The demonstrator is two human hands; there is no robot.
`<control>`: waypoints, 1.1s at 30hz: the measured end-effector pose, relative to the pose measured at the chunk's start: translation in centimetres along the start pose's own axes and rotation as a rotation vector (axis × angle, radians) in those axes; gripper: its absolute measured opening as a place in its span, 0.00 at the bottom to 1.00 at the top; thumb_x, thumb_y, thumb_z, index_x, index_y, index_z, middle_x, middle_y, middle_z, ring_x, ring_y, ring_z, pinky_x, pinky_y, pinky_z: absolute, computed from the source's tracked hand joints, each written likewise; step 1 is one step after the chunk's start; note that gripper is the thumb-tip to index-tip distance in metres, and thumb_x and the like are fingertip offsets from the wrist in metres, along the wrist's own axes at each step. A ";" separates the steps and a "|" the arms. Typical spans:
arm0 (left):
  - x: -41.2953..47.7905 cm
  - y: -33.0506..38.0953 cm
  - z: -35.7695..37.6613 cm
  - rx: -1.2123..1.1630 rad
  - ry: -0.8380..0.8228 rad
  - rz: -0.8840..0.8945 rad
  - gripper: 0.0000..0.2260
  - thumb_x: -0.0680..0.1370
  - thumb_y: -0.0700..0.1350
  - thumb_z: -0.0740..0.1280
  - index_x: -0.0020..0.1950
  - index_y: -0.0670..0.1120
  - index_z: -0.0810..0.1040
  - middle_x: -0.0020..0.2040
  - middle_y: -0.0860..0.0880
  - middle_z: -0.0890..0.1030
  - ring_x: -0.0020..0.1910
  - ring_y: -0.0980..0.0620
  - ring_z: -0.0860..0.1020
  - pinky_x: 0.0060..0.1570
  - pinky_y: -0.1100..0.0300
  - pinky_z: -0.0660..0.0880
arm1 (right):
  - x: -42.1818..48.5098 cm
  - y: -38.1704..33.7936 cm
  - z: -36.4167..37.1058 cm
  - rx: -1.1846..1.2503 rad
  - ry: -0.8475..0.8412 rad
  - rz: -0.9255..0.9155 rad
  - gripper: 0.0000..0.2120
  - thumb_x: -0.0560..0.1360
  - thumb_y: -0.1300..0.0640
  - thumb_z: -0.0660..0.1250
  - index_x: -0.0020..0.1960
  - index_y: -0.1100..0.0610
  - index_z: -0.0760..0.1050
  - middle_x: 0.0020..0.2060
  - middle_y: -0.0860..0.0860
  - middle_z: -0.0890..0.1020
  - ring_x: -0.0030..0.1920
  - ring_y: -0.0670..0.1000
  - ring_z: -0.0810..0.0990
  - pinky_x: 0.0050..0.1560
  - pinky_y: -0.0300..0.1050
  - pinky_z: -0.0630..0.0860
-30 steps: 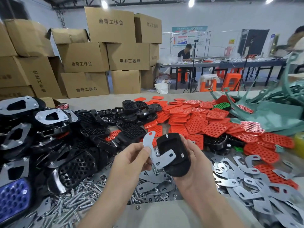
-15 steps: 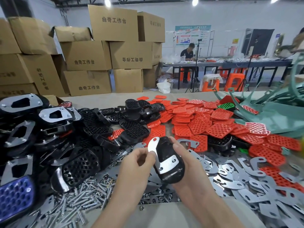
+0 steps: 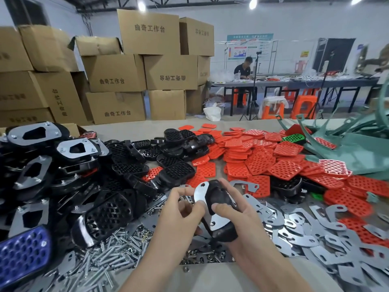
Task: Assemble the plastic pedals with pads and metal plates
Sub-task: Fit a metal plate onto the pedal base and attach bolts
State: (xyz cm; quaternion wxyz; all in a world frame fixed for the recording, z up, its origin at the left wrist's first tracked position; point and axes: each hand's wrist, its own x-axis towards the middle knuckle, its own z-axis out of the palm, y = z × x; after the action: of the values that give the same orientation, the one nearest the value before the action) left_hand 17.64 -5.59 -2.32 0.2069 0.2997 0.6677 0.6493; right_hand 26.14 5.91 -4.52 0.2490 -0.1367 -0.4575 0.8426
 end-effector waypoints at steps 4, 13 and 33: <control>0.0 0.1 0.1 -0.015 -0.037 -0.031 0.05 0.80 0.43 0.66 0.54 0.50 0.74 0.34 0.51 0.81 0.30 0.56 0.75 0.34 0.63 0.77 | -0.1 0.0 0.2 -0.020 0.063 -0.032 0.24 0.75 0.71 0.66 0.54 0.43 0.86 0.48 0.60 0.88 0.40 0.57 0.87 0.36 0.50 0.83; 1.0 -0.4 -1.4 -0.021 0.024 -0.128 0.09 0.78 0.56 0.68 0.43 0.55 0.85 0.31 0.55 0.72 0.29 0.58 0.73 0.37 0.60 0.78 | -0.6 0.2 1.0 -0.395 0.169 -0.151 0.27 0.75 0.64 0.69 0.57 0.31 0.80 0.37 0.50 0.84 0.38 0.50 0.76 0.42 0.46 0.75; 1.3 0.6 -2.8 -0.344 -0.097 -0.366 0.13 0.77 0.52 0.72 0.44 0.49 0.70 0.26 0.55 0.59 0.22 0.57 0.59 0.24 0.63 0.66 | -1.8 -0.1 2.1 -0.668 0.074 -0.259 0.33 0.77 0.67 0.67 0.55 0.24 0.74 0.44 0.43 0.83 0.35 0.44 0.76 0.34 0.31 0.73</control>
State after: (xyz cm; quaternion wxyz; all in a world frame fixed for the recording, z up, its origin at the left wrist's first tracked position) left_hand 14.93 -6.80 -1.38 0.4007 0.1654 0.5797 0.6899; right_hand 26.72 3.49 -3.30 0.3116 -0.1817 -0.7119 0.6026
